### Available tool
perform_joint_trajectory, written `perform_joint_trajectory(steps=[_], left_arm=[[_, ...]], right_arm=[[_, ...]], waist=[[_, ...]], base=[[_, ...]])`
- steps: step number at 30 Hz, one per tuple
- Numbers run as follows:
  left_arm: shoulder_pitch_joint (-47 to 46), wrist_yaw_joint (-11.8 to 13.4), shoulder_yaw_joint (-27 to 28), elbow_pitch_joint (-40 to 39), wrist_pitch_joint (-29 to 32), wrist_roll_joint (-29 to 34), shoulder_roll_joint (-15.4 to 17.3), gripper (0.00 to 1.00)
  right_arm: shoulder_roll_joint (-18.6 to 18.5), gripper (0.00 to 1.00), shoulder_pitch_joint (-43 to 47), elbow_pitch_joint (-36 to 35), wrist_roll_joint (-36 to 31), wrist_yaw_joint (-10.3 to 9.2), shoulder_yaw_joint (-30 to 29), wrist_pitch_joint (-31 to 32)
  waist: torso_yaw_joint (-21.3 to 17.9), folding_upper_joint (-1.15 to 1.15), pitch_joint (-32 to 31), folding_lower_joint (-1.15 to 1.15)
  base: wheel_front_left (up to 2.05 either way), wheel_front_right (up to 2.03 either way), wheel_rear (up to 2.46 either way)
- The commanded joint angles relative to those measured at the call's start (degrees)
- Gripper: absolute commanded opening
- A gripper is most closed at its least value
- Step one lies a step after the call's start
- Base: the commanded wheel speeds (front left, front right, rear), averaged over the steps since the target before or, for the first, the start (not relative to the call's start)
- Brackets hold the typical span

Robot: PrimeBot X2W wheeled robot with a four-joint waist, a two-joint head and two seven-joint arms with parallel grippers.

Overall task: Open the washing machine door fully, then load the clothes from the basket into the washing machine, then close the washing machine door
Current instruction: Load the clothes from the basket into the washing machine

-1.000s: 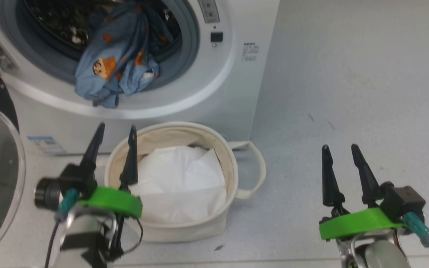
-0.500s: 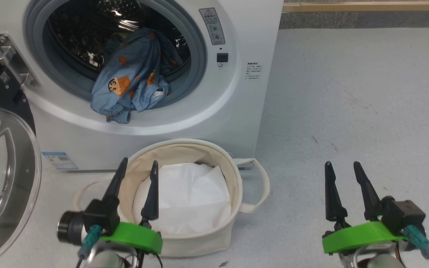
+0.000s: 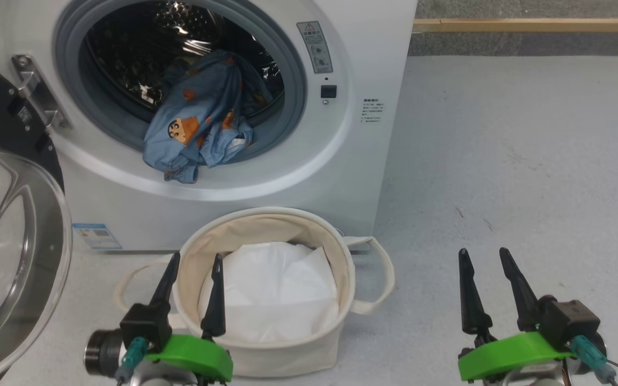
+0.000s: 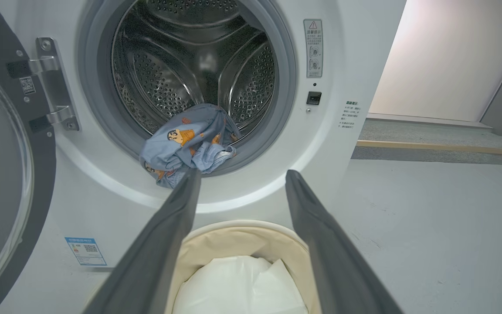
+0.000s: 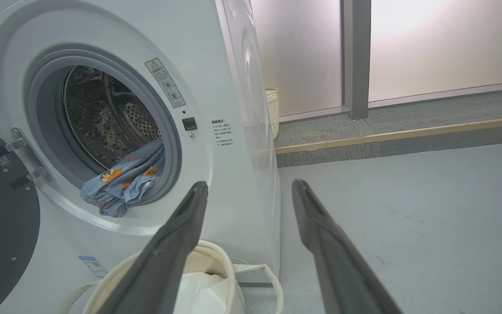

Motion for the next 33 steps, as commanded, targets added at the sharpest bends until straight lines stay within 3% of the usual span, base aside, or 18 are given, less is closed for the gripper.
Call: perform_joint_trajectory(steps=[1,14,33], left_arm=[[-0.8,0.4,1.4,-1.4,-0.3,-0.2,0.8,1.00],[-1.0,1.8,-0.3,-0.1,-0.3,-1.9,0.8,1.00],[-0.7,2.2,0.2,0.3,-0.3,-1.9,0.8,1.00]], right_arm=[[-0.1,1.00,-0.8,-1.5,-0.5,0.01,1.4,-0.3],[-0.1,1.00,-0.6,-1.1,-0.3,0.01,2.0,-0.3],[-0.1,1.00,-0.5,-1.3,0.0,0.01,2.0,-0.3]], waist=[[0.2,0.00,-0.3,0.01],[1.9,0.00,-1.0,0.01],[1.1,0.00,-0.6,0.01]], base=[[0.00,0.00,0.00],[0.00,0.00,0.00],[0.00,0.00,0.00]])
